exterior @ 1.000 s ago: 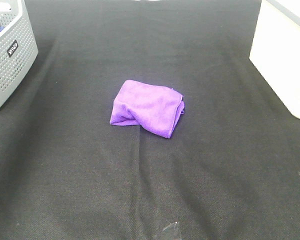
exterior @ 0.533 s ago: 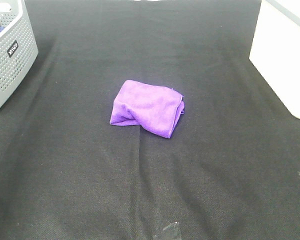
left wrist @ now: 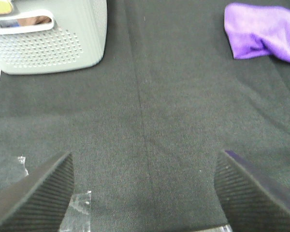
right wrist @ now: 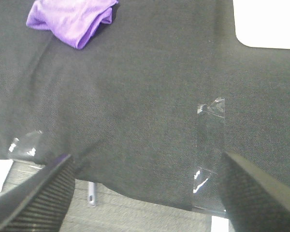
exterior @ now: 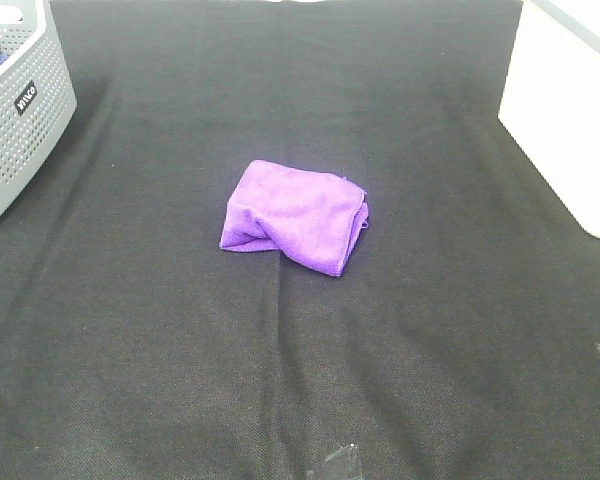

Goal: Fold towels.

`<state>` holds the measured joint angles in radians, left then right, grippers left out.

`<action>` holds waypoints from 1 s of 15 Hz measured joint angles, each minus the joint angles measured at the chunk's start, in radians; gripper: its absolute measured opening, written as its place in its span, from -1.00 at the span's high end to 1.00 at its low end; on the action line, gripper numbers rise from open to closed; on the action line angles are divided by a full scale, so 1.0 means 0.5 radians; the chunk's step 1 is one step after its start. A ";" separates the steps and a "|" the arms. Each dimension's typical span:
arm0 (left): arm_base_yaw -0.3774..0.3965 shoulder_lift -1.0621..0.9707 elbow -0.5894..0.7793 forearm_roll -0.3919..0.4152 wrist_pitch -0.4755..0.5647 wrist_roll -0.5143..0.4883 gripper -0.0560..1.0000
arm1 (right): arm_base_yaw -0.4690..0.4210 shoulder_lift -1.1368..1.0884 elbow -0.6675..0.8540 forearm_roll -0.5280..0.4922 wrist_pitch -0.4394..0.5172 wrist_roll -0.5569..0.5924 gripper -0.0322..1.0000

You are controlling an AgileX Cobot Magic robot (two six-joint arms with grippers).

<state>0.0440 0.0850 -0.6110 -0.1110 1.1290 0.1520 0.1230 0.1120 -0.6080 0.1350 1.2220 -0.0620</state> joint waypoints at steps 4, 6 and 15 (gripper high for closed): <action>0.000 -0.180 0.168 0.030 -0.042 -0.078 -0.54 | 0.000 -0.234 0.202 0.000 0.010 -0.032 -0.58; 0.000 -0.180 0.188 0.058 -0.064 -0.108 -0.54 | 0.000 -0.234 0.236 0.000 -0.064 -0.038 -0.58; 0.072 -0.180 0.188 0.066 -0.072 -0.198 -0.54 | 0.000 -0.234 0.310 -0.012 -0.218 -0.044 -0.58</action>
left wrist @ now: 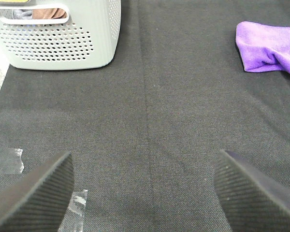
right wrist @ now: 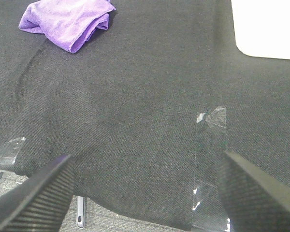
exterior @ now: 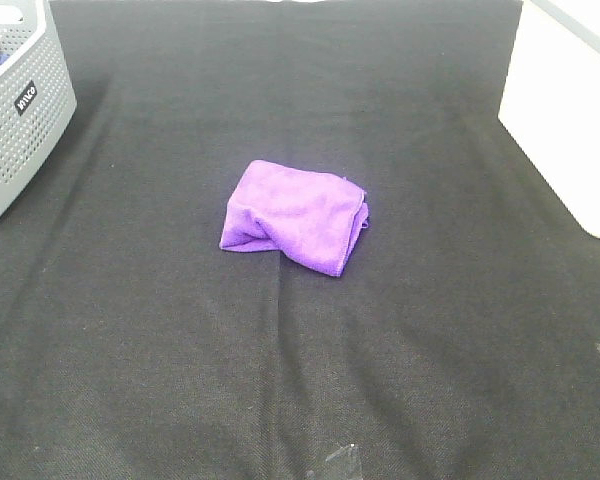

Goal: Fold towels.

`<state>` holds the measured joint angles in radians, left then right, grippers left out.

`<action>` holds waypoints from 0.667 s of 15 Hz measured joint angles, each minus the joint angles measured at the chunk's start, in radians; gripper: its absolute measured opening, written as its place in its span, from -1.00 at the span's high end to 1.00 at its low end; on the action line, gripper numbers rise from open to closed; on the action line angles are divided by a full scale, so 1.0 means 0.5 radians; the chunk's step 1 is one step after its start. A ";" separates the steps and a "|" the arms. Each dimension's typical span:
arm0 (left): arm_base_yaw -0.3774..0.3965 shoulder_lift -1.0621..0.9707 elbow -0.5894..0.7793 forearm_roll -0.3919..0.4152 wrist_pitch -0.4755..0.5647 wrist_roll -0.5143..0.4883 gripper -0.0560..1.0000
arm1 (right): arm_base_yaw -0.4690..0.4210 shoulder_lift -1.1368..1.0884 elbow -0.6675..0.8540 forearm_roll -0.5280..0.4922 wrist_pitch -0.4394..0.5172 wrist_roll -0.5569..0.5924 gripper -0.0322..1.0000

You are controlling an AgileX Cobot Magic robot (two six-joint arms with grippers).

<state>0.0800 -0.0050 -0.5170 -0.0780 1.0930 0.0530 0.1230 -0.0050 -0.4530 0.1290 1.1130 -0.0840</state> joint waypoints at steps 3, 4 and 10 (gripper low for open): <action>0.018 0.000 0.000 -0.002 0.000 -0.006 -0.54 | 0.000 0.000 0.000 0.004 0.000 0.000 -0.58; 0.018 0.000 0.000 -0.002 0.000 -0.006 -0.54 | 0.000 0.000 0.000 0.004 0.000 0.000 -0.58; 0.018 0.000 0.000 -0.002 0.000 -0.006 -0.54 | 0.000 0.000 0.000 0.004 0.000 0.000 -0.58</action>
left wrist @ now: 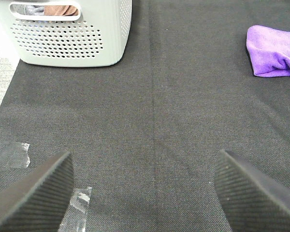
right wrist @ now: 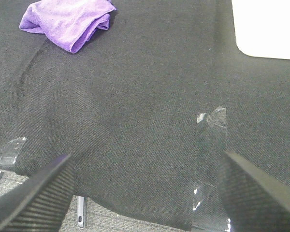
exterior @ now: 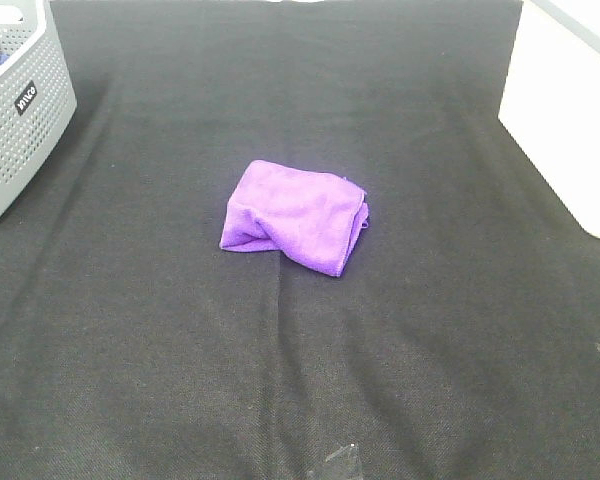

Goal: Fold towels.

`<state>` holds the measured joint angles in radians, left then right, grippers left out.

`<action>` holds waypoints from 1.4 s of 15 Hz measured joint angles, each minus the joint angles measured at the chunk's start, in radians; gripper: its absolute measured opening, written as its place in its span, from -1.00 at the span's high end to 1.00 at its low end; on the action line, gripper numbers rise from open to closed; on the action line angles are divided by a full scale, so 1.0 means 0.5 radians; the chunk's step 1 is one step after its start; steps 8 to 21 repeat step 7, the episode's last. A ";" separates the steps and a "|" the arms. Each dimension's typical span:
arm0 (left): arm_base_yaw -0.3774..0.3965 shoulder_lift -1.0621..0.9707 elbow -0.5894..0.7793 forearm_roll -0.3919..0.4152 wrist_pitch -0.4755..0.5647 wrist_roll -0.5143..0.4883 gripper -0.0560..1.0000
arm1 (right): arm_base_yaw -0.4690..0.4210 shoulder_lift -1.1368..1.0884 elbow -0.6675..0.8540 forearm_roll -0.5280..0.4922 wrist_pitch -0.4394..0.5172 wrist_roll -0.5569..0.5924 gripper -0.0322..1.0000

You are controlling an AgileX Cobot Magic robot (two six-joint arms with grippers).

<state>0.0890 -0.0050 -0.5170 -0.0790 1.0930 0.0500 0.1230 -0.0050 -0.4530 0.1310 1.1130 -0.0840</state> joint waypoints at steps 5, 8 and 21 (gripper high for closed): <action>0.000 0.000 0.000 0.000 0.000 0.000 -0.54 | 0.000 0.000 0.000 0.000 0.000 0.000 -0.58; 0.000 0.000 0.000 0.000 0.000 0.000 -0.54 | 0.000 0.000 0.000 0.000 0.000 0.000 -0.58; 0.000 0.000 0.000 0.000 0.000 0.000 -0.54 | 0.000 0.000 0.000 0.000 0.000 0.000 -0.58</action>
